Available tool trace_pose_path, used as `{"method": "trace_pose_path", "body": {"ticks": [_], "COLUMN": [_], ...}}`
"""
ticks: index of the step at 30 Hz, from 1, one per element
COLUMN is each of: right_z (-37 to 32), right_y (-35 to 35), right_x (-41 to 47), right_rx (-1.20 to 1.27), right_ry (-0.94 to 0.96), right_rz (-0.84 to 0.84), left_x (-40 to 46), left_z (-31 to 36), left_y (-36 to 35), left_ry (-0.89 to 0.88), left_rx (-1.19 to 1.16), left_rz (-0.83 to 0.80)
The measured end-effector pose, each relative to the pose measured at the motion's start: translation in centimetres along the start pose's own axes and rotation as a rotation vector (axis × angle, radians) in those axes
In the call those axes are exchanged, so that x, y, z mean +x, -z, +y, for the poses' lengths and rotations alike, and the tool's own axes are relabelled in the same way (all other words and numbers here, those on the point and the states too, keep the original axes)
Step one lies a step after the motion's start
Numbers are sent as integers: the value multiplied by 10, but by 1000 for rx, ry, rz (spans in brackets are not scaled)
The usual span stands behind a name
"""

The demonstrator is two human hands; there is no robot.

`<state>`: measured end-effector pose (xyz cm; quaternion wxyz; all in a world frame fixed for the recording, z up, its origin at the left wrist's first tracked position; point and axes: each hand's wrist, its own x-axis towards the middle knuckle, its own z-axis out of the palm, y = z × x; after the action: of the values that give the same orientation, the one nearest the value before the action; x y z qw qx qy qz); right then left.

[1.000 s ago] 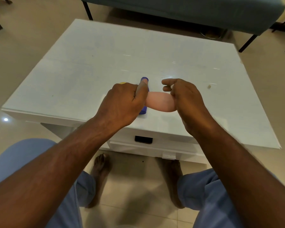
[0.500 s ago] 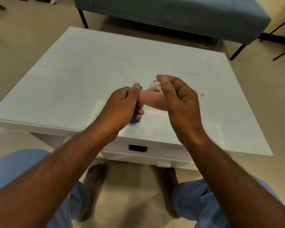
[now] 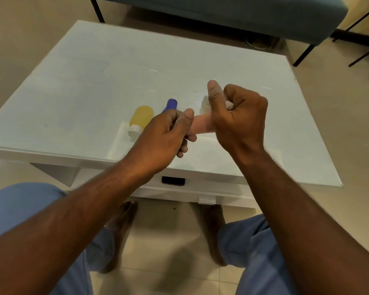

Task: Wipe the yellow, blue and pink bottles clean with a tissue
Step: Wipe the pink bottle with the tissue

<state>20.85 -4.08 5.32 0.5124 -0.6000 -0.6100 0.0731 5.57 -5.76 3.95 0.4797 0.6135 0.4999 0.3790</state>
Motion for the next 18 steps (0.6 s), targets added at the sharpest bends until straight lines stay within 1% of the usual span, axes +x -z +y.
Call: {"method": "trace_pose_path", "body": {"ticks": [2, 4, 7, 8, 10, 12, 15, 17, 18], "right_z": [-3, -8, -9, -10, -9, -3, 1, 1, -1], "right_y": [-1, -2, -2, -2, -4, -7, -8, -6, -6], "right_x": [-1, -3, -4, -5, -7, -9, -8, -8, -8], "right_rx": [211, 396, 565, 560, 429, 374, 433, 462, 440], "right_ry": [-157, -318, -421, -444, -448, -463, -510, -511, -481], "right_rz": [5, -47, -163, -196, -261, -275, -183, -178, -186], "left_x": [3, 7, 12, 13, 14, 15, 16, 17, 17], "left_z": [3, 5, 6, 6, 7, 9, 10, 10, 10], "left_y": [3, 7, 11, 10, 9, 9, 11, 12, 13], "left_ry": [-19, 0, 122, 187, 318, 388, 386, 396, 402], "left_rx": [-18, -46, -185, -270, -453, -567, -578, -573, -583], "left_rz": [40, 82, 112, 118, 133, 151, 165, 188, 206]}}
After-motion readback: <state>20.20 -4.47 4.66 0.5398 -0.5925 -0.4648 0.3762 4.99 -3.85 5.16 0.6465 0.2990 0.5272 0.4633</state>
